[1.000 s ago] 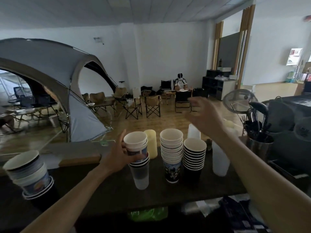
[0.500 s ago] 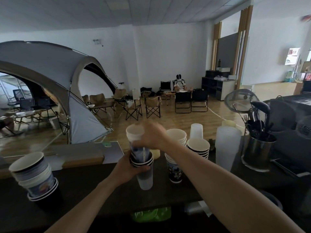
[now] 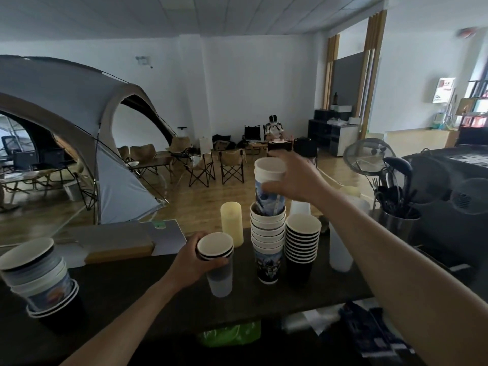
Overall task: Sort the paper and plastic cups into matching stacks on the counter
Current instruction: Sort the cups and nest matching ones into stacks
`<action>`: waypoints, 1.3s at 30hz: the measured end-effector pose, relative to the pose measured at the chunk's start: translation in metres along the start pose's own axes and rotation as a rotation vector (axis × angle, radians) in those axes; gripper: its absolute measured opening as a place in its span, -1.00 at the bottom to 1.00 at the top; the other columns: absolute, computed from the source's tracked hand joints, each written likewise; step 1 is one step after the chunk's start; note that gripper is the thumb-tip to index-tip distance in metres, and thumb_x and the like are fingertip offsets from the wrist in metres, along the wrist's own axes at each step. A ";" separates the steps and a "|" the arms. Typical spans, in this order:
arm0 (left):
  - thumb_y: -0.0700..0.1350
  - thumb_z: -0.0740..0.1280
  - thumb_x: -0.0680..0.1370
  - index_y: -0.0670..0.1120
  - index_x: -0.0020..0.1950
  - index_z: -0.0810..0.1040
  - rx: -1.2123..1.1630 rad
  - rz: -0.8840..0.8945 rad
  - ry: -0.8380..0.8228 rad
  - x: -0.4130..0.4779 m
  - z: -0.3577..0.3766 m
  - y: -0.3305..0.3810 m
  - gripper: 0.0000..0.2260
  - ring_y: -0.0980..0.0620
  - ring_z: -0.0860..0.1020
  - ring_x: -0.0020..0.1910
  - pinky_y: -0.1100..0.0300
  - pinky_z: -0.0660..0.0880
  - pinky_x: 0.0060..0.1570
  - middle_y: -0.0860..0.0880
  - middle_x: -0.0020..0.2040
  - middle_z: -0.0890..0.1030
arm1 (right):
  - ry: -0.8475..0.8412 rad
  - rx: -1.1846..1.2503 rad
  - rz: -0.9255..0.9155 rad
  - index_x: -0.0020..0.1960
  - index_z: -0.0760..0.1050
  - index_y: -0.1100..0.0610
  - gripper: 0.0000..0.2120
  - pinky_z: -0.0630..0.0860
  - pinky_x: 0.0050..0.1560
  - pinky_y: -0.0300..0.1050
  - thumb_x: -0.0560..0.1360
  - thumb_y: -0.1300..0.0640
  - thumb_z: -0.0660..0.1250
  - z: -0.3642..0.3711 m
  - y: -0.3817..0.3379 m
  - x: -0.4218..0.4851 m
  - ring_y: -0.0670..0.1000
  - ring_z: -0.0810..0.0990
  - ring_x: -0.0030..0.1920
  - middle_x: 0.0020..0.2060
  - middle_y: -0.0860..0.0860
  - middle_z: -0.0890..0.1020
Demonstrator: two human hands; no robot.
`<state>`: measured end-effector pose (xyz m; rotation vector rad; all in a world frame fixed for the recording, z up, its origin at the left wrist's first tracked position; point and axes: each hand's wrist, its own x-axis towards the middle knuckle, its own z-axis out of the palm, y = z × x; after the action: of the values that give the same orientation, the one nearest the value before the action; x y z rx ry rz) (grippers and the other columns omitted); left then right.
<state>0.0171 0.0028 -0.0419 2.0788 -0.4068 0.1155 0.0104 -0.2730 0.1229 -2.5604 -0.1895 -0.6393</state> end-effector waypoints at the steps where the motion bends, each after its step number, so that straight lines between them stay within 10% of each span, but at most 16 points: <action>1: 0.24 0.56 0.14 0.04 0.31 0.38 0.005 0.000 -0.009 0.001 0.000 -0.002 -0.18 0.30 0.51 0.09 0.40 0.51 -0.10 0.17 0.15 0.54 | -0.035 -0.014 0.007 0.46 0.30 -0.05 -0.15 0.48 0.10 0.00 0.26 -0.19 0.54 0.009 0.003 -0.003 0.05 0.51 0.18 0.31 0.01 0.51; 10: -0.09 0.66 0.23 0.23 0.22 0.39 0.011 -0.008 -0.050 0.000 0.003 -0.014 -0.31 0.36 0.52 0.14 0.39 0.48 0.06 0.27 0.12 0.59 | -0.123 -0.117 -0.073 0.47 0.30 0.02 -0.10 0.36 0.29 0.03 0.27 -0.35 0.48 0.034 -0.005 -0.026 0.06 0.38 0.39 0.44 0.01 0.38; 13: -0.07 0.67 0.22 0.18 0.29 0.37 0.048 -0.066 -0.123 -0.005 0.007 -0.027 -0.26 0.22 0.51 0.22 0.15 0.46 0.27 0.18 0.21 0.56 | -0.039 0.088 -0.243 0.38 0.42 -0.01 -0.41 0.38 0.18 -0.11 0.42 -0.17 0.44 0.044 -0.046 -0.040 -0.02 0.46 0.29 0.31 -0.07 0.50; 22: 0.18 0.56 0.30 0.03 0.31 0.47 0.171 -0.109 -0.125 -0.018 0.008 -0.034 -0.36 0.21 0.58 0.12 0.26 0.53 0.09 0.16 0.14 0.62 | -0.563 -0.006 -0.145 0.39 0.39 0.01 -0.33 0.44 -0.01 -0.14 0.37 -0.19 0.47 0.130 -0.065 -0.059 0.05 0.53 0.20 0.25 0.00 0.53; 39: 0.12 0.63 0.16 0.26 0.22 0.42 0.094 -0.027 -0.207 -0.016 -0.017 -0.003 -0.30 0.40 0.53 0.10 0.32 0.54 0.01 0.30 0.09 0.62 | -0.028 0.133 -0.206 0.33 0.45 -0.09 -0.31 0.52 0.11 -0.13 0.27 -0.22 0.54 -0.060 -0.081 -0.023 -0.06 0.52 0.11 0.21 -0.11 0.57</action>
<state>0.0046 0.0223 -0.0394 2.1963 -0.5067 -0.0990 -0.0542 -0.2325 0.1926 -2.4410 -0.4938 -0.6434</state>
